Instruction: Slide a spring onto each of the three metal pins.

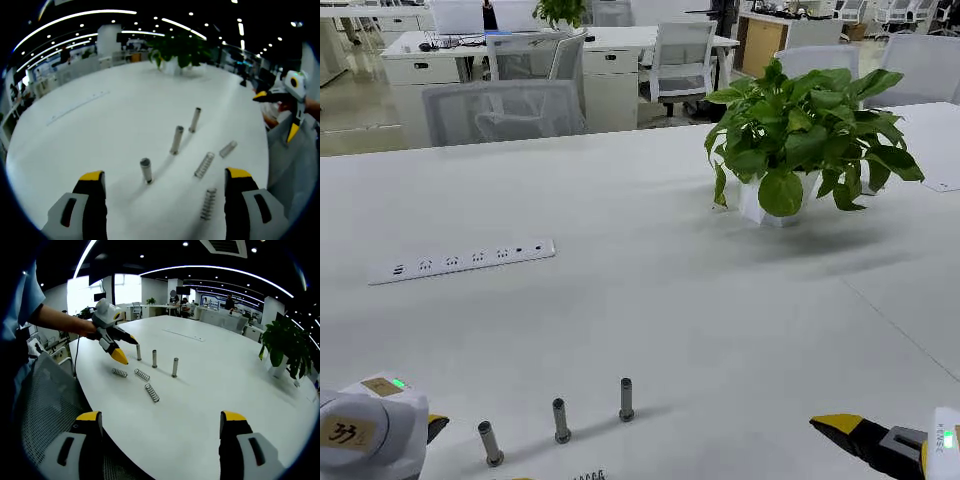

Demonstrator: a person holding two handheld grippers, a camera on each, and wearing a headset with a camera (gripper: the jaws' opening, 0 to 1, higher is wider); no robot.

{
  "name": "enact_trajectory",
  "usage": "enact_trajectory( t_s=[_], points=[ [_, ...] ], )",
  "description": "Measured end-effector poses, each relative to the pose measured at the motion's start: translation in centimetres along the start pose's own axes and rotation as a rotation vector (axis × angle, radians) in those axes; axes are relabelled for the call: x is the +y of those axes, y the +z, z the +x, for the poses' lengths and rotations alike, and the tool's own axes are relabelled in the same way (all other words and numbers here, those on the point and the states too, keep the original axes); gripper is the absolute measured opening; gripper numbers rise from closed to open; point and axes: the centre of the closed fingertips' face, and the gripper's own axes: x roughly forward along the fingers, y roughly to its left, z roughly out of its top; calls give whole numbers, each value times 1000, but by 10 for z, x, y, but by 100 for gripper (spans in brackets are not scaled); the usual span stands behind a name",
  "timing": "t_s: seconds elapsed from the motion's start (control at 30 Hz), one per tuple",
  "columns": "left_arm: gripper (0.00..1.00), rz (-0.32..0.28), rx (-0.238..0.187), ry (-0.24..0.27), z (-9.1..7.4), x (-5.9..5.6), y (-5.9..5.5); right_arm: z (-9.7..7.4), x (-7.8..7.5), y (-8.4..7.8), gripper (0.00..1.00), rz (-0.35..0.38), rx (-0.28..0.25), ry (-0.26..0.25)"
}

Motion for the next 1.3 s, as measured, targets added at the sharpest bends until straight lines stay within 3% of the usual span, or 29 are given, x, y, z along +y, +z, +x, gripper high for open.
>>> enact_trajectory(
  t_s=[0.07, 0.23, 0.6, 0.8, 0.97, 1.3],
  points=[
    [100, 18, 1, -16, -6, -1, -2, 0, 1, -1, 99, -8, 8, 6],
    [100, -18, -41, -30, -17, -2, 1, 0, 0, -2, 99, -19, 18, 13],
    [100, -11, -57, -63, -35, -17, -9, 0, -6, 5, 99, -44, 25, 19],
    [100, -30, -76, -58, -42, -19, -18, 0, -10, 5, 99, -57, 32, 20],
    [100, -29, -120, -49, -48, -23, -22, 0, -12, 4, 99, -65, 37, 23],
    [94, -49, -126, -45, -52, -35, -44, 2, -11, 2, 99, -76, 49, 32]
  ],
)
